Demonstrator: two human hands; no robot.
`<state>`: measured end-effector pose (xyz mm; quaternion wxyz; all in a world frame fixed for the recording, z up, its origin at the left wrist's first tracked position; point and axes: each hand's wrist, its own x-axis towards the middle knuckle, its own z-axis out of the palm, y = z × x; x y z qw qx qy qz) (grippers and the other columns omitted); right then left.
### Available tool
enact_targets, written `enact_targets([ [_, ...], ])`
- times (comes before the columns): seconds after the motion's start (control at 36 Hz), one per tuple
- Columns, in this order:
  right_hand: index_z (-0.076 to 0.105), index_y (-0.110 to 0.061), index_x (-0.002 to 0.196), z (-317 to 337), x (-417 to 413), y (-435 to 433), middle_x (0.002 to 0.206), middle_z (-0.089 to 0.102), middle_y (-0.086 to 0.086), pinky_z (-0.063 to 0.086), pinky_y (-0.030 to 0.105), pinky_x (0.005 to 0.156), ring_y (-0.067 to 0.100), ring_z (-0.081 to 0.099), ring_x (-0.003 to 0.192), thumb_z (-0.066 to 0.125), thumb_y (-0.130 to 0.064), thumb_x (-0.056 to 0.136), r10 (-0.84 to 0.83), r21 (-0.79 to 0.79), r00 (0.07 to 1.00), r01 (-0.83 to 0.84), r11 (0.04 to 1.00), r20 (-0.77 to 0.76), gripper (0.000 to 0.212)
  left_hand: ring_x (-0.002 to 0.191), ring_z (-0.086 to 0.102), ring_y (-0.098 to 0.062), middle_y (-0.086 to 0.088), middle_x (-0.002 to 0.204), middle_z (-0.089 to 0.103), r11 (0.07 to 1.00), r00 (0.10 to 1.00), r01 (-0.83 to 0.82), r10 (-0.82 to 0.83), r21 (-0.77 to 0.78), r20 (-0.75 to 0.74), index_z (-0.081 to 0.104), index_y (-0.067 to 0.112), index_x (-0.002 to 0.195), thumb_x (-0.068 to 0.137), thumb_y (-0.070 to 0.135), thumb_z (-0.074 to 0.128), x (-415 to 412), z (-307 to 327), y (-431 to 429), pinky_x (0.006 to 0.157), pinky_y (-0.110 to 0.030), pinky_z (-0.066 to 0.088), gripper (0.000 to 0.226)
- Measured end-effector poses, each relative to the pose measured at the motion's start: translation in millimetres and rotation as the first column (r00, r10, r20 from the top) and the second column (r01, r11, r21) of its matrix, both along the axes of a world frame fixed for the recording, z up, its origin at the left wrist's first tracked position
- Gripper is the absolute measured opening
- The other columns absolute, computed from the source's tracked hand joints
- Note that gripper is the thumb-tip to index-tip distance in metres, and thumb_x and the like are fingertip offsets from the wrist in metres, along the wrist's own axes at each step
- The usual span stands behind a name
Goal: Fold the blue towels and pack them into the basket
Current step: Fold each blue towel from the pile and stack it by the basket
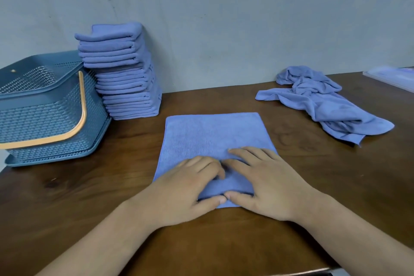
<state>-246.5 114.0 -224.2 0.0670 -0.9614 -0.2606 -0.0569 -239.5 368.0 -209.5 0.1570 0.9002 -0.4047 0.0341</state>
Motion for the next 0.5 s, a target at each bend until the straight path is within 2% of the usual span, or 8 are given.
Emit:
enact_targets([
  [0.06, 0.046, -0.044, 0.152, -0.2, -0.6, -0.9, 0.164, 0.035, -0.02, 0.028, 0.036, 0.121, 0.007, 0.034, 0.148, 0.033, -0.084, 0.095, 0.027, 0.017, 1.0, -0.028, 0.999, 0.012, 0.071, 0.101, 0.047, 0.0, 0.022, 0.108, 0.051, 0.999, 0.998, 0.042, -0.043, 0.015, 0.047, 0.052, 0.036, 0.107, 0.101, 0.061, 0.061, -1.9, 3.2, -0.9, 0.094, -0.022, 0.041, 0.027],
  [0.14, 0.053, -0.044, 0.143, -0.8, -0.3, -2.2, 0.157, 0.041, -0.023, 0.03, 0.03, 0.117, 0.003, 0.039, 0.141, 0.044, -0.078, 0.095, 0.085, 0.054, 0.996, -0.087, 0.995, 0.034, 0.06, 0.091, 0.038, 0.002, 0.019, 0.097, 0.049, 0.994, 0.992, 0.096, -0.1, 0.046, 0.08, 0.054, 0.034, 0.094, 0.1, 0.061, 0.06, -5.2, 1.7, -4.5, 0.087, -0.026, 0.043, 0.028],
  [0.22, 0.062, -0.04, 0.125, 1.2, 0.1, -0.7, 0.143, 0.049, -0.026, 0.035, 0.028, 0.109, 0.001, 0.047, 0.131, 0.055, -0.072, 0.095, 0.143, 0.104, 0.987, -0.151, 0.983, 0.075, 0.044, 0.089, 0.039, -0.001, 0.016, 0.095, 0.049, 0.993, 0.989, 0.104, -0.11, 0.063, 0.096, 0.054, 0.033, 0.09, 0.105, 0.057, 0.054, -5.4, -0.1, -6.8, 0.085, -0.029, 0.046, 0.029],
  [0.31, 0.062, -0.038, 0.109, 4.3, -0.8, 2.3, 0.127, 0.053, -0.026, 0.04, 0.031, 0.101, 0.001, 0.051, 0.119, 0.062, -0.061, 0.096, 0.206, 0.137, 0.975, -0.216, 0.967, 0.086, 0.027, 0.09, 0.041, -0.003, 0.017, 0.096, 0.047, 0.99, 0.986, 0.11, -0.119, 0.089, 0.112, 0.054, 0.033, 0.092, 0.109, 0.055, 0.048, -4.4, 0.2, -7.2, 0.085, -0.03, 0.046, 0.028],
  [0.39, 0.062, -0.038, 0.103, 4.3, -1.1, 2.4, 0.119, 0.054, -0.025, 0.041, 0.031, 0.095, 0.001, 0.051, 0.112, 0.062, -0.057, 0.097, 0.23, 0.144, 0.971, -0.237, 0.961, 0.061, 0.02, 0.093, 0.044, -0.003, 0.019, 0.1, 0.049, 0.988, 0.987, 0.113, -0.124, 0.104, 0.101, 0.054, 0.033, 0.094, 0.109, 0.056, 0.046, -4.0, -0.6, -7.1, 0.087, -0.029, 0.045, 0.029],
  [0.5, 0.06, -0.039, 0.101, 4.1, 0.7, 1.0, 0.113, 0.056, -0.024, 0.042, 0.03, 0.092, 0.003, 0.052, 0.106, 0.061, -0.059, 0.097, 0.214, 0.174, 0.976, -0.217, 0.96, 0.037, 0.021, 0.095, 0.042, 0.0, 0.02, 0.102, 0.048, 0.991, 0.992, 0.118, -0.121, 0.062, 0.043, 0.055, 0.033, 0.096, 0.107, 0.056, 0.053, -3.8, 0.6, -5.3, 0.09, -0.027, 0.044, 0.025],
])
